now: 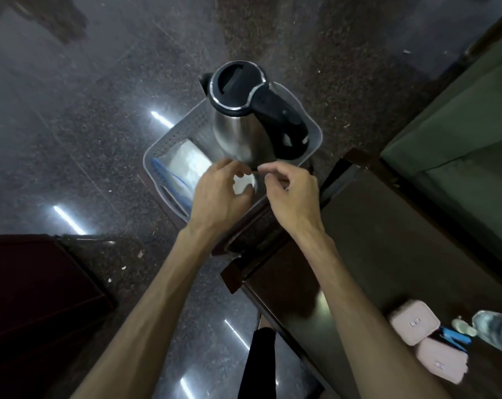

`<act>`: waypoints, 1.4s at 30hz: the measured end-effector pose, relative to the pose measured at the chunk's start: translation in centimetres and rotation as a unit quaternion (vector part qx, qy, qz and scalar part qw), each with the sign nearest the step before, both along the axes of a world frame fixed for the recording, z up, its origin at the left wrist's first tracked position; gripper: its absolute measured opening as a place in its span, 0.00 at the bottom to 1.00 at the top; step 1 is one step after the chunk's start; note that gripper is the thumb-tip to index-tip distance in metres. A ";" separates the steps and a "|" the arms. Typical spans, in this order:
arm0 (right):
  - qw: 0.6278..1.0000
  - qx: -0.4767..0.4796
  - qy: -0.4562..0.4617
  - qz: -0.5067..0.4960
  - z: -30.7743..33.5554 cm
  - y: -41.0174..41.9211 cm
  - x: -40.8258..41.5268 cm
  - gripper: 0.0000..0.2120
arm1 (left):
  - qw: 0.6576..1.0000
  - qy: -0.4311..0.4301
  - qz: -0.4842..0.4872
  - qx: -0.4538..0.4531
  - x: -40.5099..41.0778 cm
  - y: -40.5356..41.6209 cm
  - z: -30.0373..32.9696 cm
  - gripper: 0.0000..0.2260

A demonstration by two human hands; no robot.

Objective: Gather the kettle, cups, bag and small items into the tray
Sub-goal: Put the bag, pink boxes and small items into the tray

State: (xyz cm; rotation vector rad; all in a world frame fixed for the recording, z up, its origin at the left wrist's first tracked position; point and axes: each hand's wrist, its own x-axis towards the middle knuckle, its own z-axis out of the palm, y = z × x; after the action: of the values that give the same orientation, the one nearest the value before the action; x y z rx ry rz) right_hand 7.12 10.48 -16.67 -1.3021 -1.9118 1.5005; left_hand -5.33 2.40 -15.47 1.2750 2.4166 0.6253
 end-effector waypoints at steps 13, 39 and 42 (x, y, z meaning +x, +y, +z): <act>0.978 -0.062 -0.026 -0.196 -1.9 -2.3 23.8 0.14 | 0.979 -0.197 -0.056 0.007 25.0 1.5 -3.0 0.07; 0.829 0.024 -0.503 -0.245 -12.1 -11.7 39.0 0.43 | 0.978 -0.121 -0.112 -0.125 39.2 -2.3 -13.6 0.27; 0.848 0.049 -0.479 -0.221 -11.9 -11.5 36.6 0.39 | 0.980 -0.143 -0.095 -0.096 36.2 -2.9 -13.2 0.25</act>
State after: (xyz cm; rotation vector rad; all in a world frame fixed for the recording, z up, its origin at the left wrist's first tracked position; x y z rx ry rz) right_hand 43.69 -1.06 -28.60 -2.5198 -1.8898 0.4950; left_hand 30.84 -0.54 -28.71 1.2237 2.0387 0.4722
